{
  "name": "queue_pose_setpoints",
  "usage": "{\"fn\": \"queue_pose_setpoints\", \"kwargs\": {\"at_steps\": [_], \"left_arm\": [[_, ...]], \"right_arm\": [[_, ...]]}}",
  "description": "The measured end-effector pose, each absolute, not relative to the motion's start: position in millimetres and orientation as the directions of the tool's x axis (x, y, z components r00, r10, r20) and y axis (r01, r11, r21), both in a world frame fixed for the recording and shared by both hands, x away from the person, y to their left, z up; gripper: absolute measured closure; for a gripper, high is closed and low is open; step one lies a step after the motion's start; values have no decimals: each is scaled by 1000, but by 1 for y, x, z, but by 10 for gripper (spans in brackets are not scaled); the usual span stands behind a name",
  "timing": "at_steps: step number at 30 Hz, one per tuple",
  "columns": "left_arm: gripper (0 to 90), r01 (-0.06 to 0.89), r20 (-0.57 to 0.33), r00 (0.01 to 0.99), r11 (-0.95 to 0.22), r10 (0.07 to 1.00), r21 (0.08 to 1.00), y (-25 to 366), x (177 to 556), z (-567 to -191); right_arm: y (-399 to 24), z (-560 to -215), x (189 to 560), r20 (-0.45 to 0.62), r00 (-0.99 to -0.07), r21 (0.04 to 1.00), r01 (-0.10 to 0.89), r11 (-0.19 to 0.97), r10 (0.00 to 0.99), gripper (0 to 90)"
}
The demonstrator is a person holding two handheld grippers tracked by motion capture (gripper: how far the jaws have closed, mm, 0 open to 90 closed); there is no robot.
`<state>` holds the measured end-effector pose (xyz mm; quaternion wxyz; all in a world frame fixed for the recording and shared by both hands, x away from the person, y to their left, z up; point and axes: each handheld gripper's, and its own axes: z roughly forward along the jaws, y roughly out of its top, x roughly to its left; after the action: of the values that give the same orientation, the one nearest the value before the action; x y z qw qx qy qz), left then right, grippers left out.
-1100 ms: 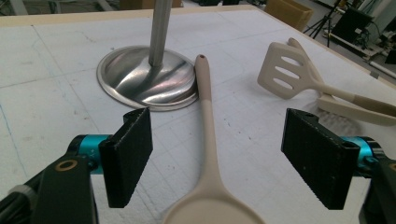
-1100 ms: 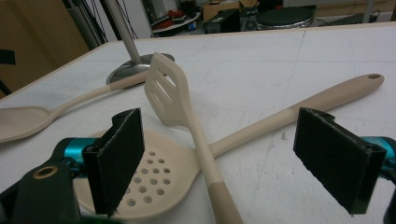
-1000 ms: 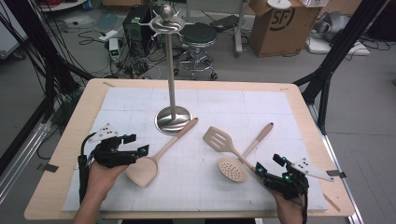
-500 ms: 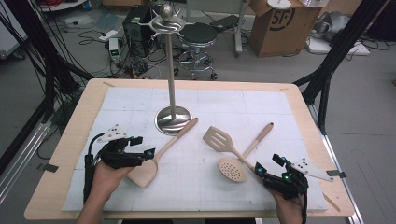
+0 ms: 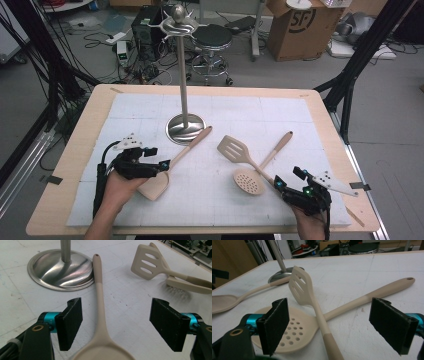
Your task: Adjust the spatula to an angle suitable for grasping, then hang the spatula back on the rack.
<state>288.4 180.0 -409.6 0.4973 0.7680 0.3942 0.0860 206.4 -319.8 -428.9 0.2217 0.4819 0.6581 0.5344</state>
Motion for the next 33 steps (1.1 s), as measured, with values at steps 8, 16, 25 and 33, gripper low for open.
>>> {"fn": "queue_pose_setpoints", "kwargs": {"at_steps": [8, 16, 25, 33], "left_arm": [[274, 545, -251, 680, -246, 689, 801, 166, 301, -411], [371, 599, -249, 662, -299, 707, 743, 149, 318, -411], [502, 644, -225, 657, -380, 720, 664, 131, 334, -433], [589, 649, -155, 656, -447, 739, 616, 120, 339, -443]], "right_arm": [[-326, -429, 199, 228, -420, 918, 393, -50, 879, 154], [-334, -428, 194, 249, -397, 918, 387, -85, 883, 154], [-329, -429, 197, 241, -407, 917, 393, -69, 881, 154], [-331, -429, 196, 242, -403, 917, 392, -73, 883, 154]]}}
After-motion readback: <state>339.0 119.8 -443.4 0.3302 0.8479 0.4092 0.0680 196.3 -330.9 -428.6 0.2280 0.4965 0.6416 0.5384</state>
